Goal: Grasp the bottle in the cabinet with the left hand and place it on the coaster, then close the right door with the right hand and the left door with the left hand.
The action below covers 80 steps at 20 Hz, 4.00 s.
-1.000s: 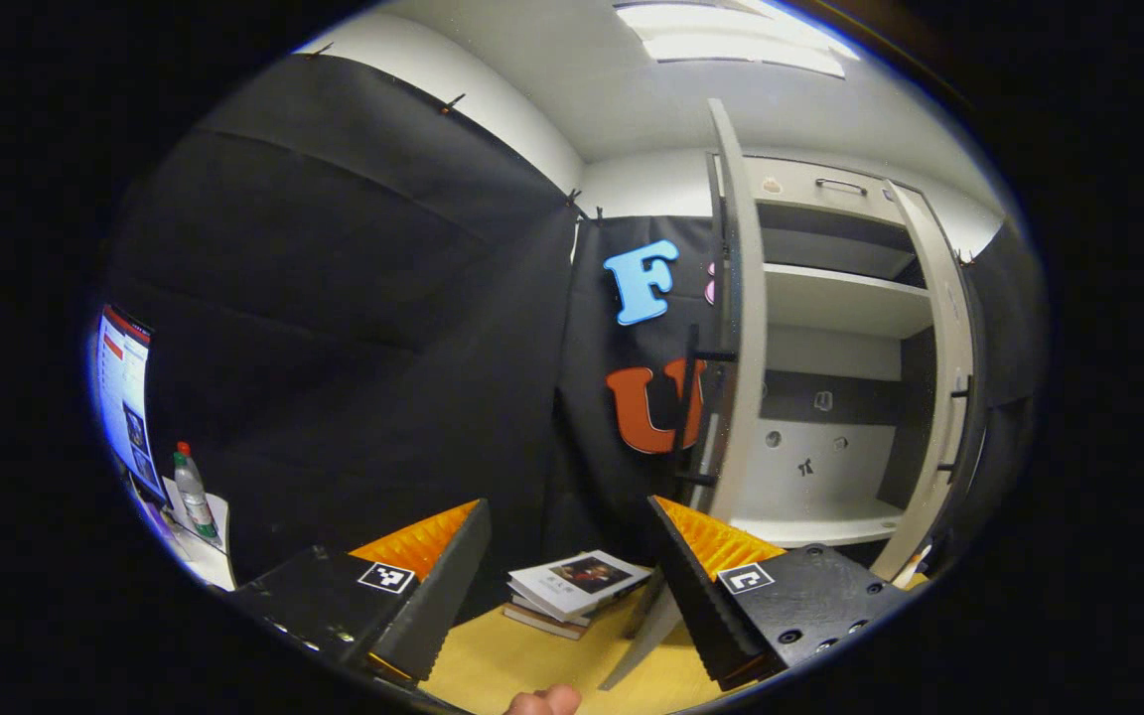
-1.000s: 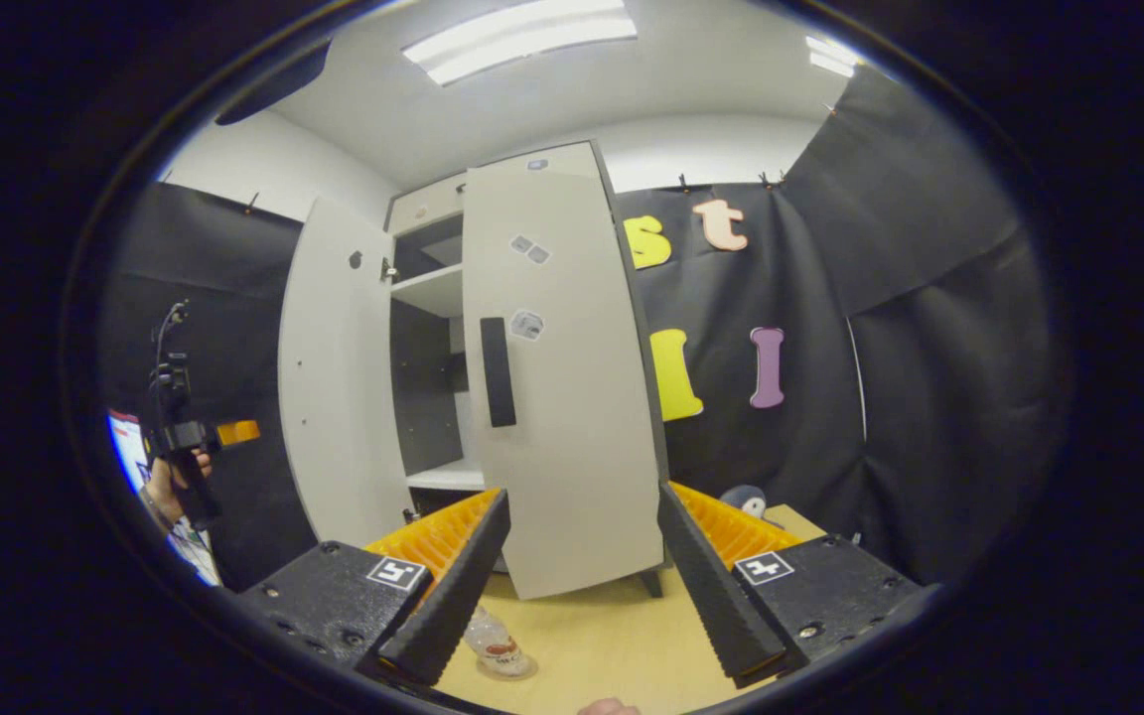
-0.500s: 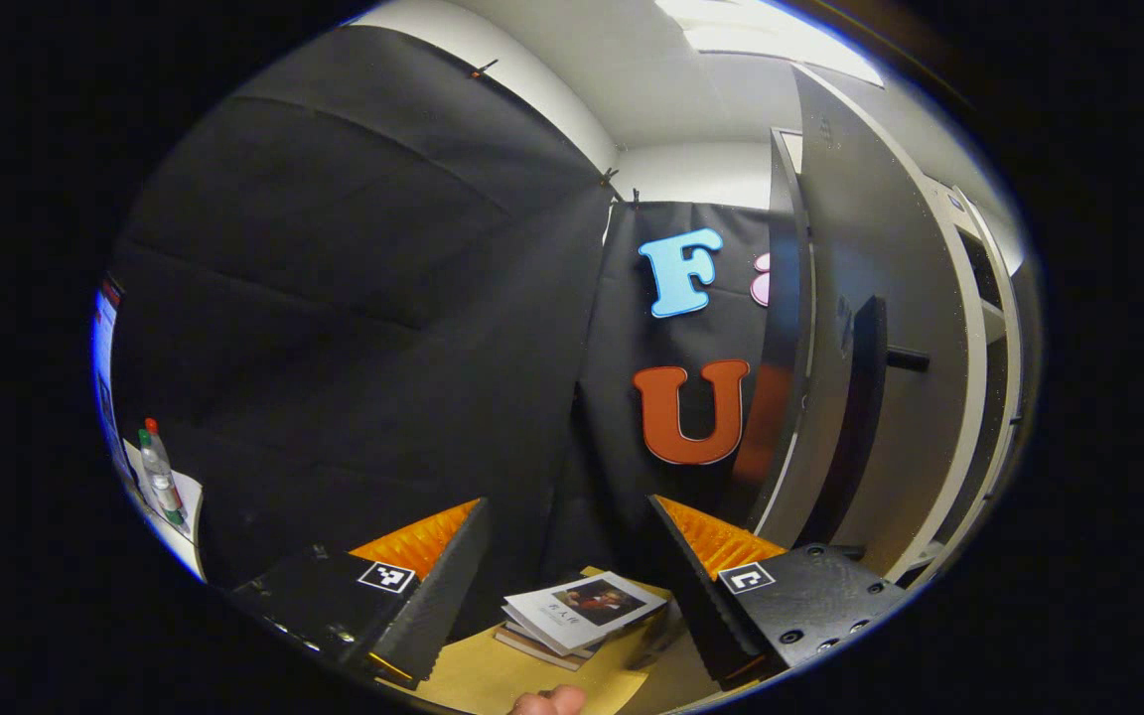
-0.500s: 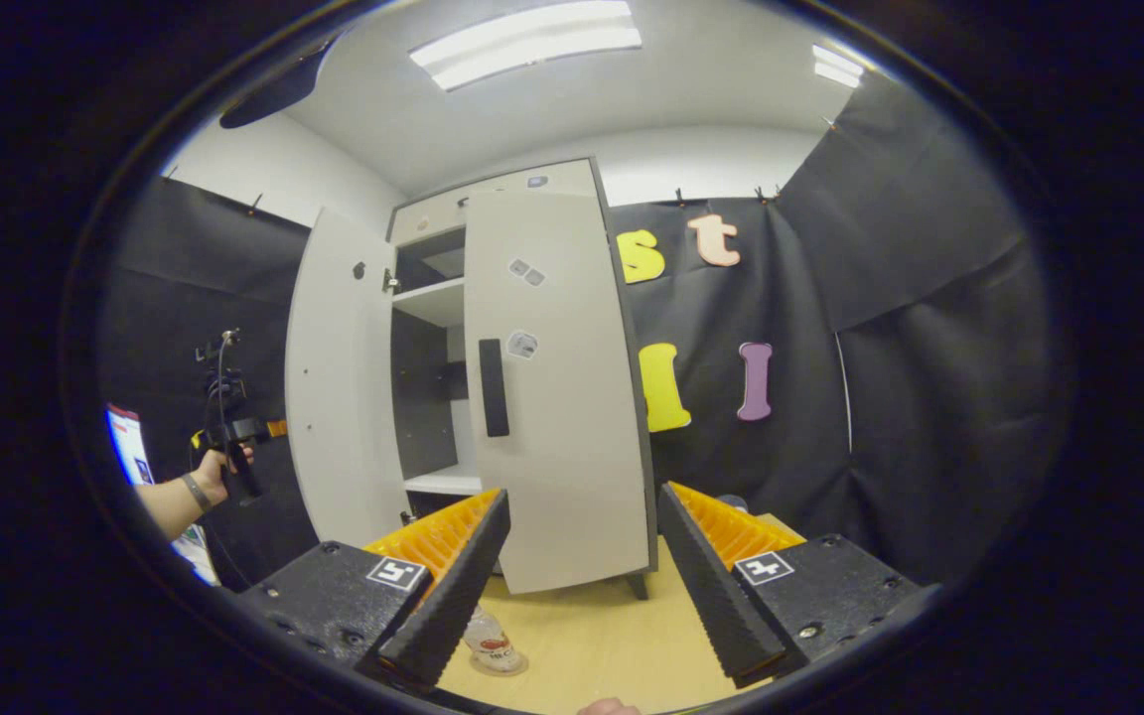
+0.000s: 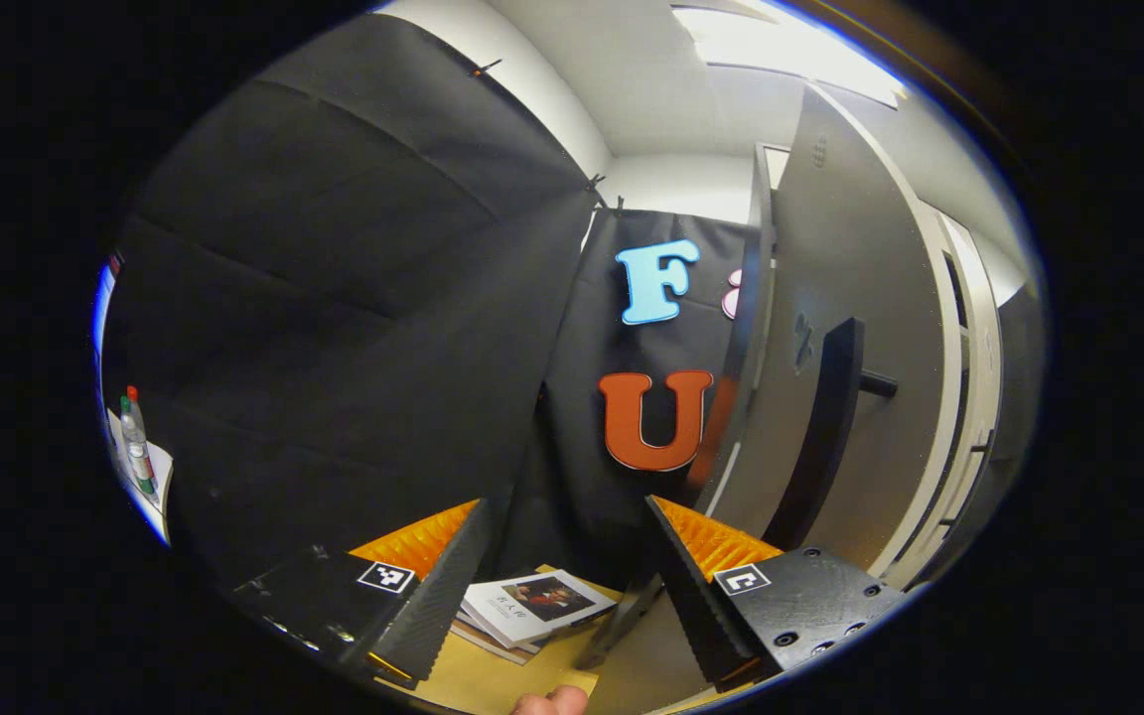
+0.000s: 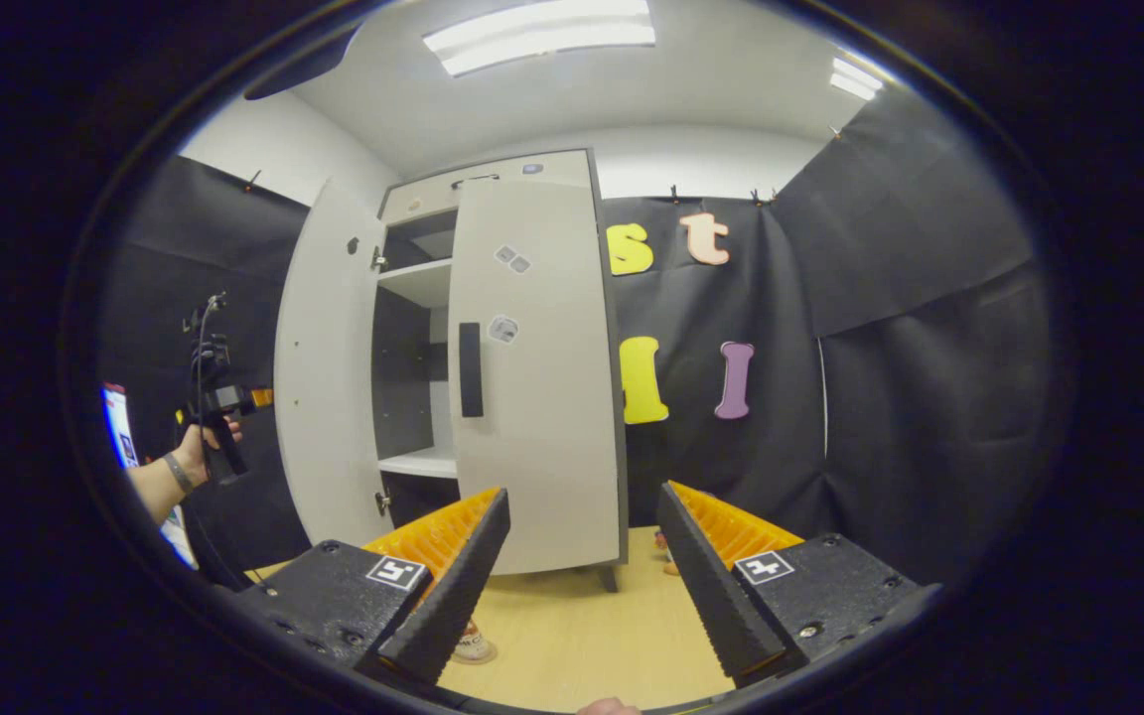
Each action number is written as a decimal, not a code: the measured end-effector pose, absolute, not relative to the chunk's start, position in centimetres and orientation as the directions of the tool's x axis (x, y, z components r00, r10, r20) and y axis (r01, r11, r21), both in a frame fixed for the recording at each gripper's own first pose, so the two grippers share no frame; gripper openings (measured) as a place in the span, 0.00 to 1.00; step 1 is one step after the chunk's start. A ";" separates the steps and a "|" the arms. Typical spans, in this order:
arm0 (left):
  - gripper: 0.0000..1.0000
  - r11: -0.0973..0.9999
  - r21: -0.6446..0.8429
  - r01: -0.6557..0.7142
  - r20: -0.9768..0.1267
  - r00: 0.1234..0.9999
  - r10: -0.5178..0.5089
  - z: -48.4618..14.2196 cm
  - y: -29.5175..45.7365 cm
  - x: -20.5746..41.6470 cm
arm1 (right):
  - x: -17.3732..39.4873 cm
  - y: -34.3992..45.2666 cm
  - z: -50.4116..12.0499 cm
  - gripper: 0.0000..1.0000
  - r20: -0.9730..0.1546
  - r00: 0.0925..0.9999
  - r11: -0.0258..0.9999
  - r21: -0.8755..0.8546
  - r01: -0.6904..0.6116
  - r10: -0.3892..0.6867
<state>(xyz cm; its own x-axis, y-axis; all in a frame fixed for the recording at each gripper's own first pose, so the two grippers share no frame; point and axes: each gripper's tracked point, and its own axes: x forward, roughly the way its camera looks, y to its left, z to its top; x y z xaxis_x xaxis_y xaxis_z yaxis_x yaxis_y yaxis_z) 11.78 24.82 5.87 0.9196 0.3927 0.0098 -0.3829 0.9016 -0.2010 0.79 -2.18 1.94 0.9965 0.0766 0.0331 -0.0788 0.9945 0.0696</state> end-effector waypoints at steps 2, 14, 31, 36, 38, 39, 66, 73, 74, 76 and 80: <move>0.93 0.920 -0.181 -0.347 0.024 0.934 0.357 6.1 22.2 12.3 | 0.8 -2.6 1.9 0.98 0.036 0.997 0.995 0.068 -0.069 0.067; 0.95 0.952 -0.207 -0.224 0.019 0.972 0.233 4.2 14.2 16.7 | 0.8 -6.9 2.0 0.93 0.045 0.998 0.998 0.055 0.044 -0.046; 0.95 0.989 -0.017 -0.146 0.012 0.989 0.146 2.3 5.7 0.7 | 2.8 -3.1 -2.7 0.98 -0.078 0.993 0.992 0.095 -0.081 0.088; 0.99 0.999 -0.050 -0.008 -0.002 1.000 0.008 0.8 -0.8 -1.5 | 2.9 -1.5 -4.0 0.98 -0.112 0.985 0.989 0.091 -0.120 0.130; 0.99 0.998 -0.055 0.015 -0.008 1.000 -0.015 0.5 -2.1 -1.4 | 2.9 -0.9 -4.3 0.98 -0.119 0.982 0.986 0.101 -0.134 0.146; 0.99 0.998 -0.051 0.021 -0.012 1.000 -0.021 0.3 -2.4 -1.3 | 2.9 -0.9 -4.0 0.94 -0.116 0.982 0.986 0.097 -0.135 0.145; 0.94 0.998 -0.050 0.046 -0.033 0.998 -0.047 -0.4 -3.6 -0.6 | 1.7 -2.0 -2.5 0.98 -0.085 0.992 0.989 0.123 -0.086 0.097; 0.95 0.997 -0.059 0.046 -0.024 0.999 -0.048 -0.1 -3.2 -1.4 | 1.0 -1.4 -2.7 0.98 -0.089 0.991 0.989 0.119 -0.090 0.101; 0.95 0.997 -0.059 0.045 -0.024 0.999 -0.047 0.0 -3.1 -1.5 | 1.0 -1.4 -2.7 0.98 -0.091 0.991 0.989 0.117 -0.090 0.101; 0.95 0.997 -0.058 0.045 -0.027 0.999 -0.047 -0.2 -3.0 -1.6 | 0.9 -1.3 -2.7 1.00 -0.096 0.990 0.989 0.116 -0.090 0.101; 0.99 0.996 -0.069 0.048 -0.034 0.998 -0.051 -0.6 -2.9 -1.6 | 0.7 -0.9 -2.7 0.98 -0.094 0.991 0.989 0.116 -0.088 0.099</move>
<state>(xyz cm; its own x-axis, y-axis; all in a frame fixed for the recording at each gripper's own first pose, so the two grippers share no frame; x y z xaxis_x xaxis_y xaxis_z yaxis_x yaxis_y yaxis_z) -1.63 -2.86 -0.60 0.9982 -0.0505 -0.0338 0.0481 0.9965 -0.0689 0.71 -0.95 -2.72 0.9907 0.0988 -0.0936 -0.0877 0.9894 0.1156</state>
